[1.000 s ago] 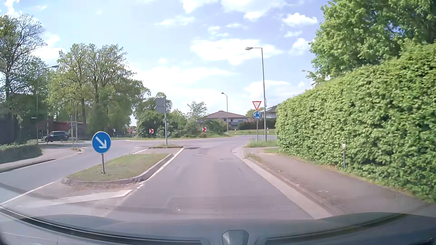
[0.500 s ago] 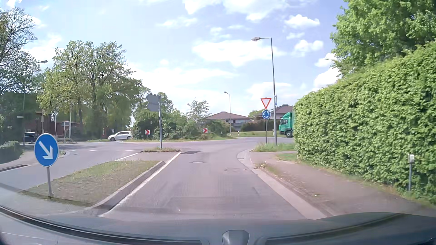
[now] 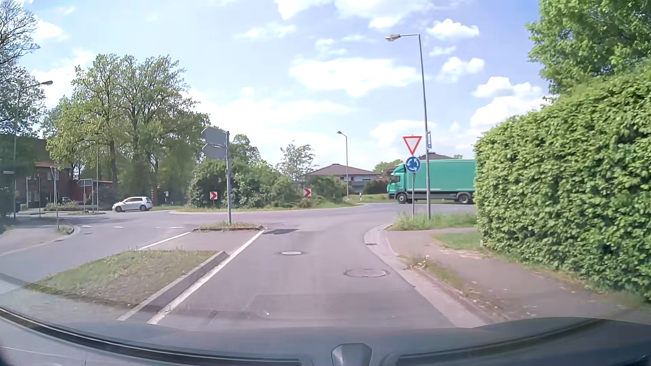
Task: Follow the waypoints while adhering to traffic rules and regulations
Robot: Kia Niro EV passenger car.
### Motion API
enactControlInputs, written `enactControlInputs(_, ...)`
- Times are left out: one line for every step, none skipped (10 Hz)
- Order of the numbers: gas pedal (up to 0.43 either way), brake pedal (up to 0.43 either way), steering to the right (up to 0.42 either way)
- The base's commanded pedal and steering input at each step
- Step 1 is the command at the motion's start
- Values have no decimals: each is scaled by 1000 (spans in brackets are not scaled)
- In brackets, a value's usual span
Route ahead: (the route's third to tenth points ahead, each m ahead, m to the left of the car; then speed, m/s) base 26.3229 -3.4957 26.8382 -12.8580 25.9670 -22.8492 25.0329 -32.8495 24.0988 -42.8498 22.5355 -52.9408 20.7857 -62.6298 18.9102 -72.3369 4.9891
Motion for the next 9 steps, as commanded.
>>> enactControlInputs(0, 189, -15)
enactControlInputs(0, 189, -15)
enactControlInputs(0, 189, -15)
enactControlInputs(0, 189, -15)
enactControlInputs(0, 189, -14)
enactControlInputs(0, 189, -11)
enactControlInputs(0, 189, -6)
enactControlInputs(0, 189, 0)
enactControlInputs(0, 177, 2)
